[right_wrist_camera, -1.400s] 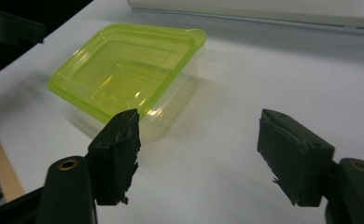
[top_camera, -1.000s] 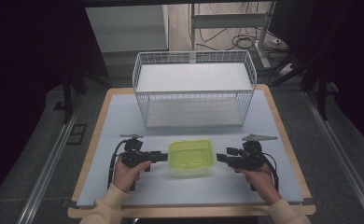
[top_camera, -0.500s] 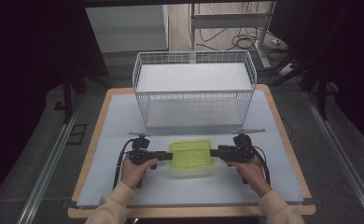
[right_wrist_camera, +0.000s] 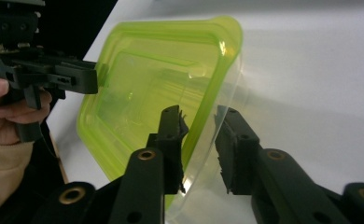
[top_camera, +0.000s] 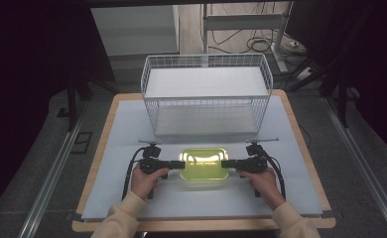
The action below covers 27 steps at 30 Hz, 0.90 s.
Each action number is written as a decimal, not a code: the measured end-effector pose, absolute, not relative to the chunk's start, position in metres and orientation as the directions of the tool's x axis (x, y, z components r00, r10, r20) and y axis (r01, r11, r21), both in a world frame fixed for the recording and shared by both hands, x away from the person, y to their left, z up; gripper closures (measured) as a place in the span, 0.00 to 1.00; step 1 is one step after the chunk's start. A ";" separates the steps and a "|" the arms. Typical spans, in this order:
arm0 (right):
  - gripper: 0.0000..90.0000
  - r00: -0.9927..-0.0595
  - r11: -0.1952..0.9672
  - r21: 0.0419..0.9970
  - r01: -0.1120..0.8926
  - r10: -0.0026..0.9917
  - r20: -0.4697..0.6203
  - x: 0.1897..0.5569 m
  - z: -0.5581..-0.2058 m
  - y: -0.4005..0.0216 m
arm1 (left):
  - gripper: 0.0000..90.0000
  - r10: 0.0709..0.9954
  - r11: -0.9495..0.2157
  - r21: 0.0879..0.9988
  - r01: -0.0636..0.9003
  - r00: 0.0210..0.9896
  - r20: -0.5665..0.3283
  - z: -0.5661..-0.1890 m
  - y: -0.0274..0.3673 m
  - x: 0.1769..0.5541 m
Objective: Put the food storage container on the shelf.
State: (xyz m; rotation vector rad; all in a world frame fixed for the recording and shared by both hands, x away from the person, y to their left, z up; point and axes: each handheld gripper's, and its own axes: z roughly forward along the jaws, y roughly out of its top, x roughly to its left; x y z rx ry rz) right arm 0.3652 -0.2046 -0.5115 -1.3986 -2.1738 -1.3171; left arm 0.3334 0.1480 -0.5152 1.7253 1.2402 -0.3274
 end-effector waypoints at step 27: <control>0.89 -0.598 0.116 0.676 0.727 0.589 0.543 0.343 -0.474 -0.203 | 0.91 0.589 -0.022 0.648 0.762 0.533 -0.607 -0.485 0.153 0.309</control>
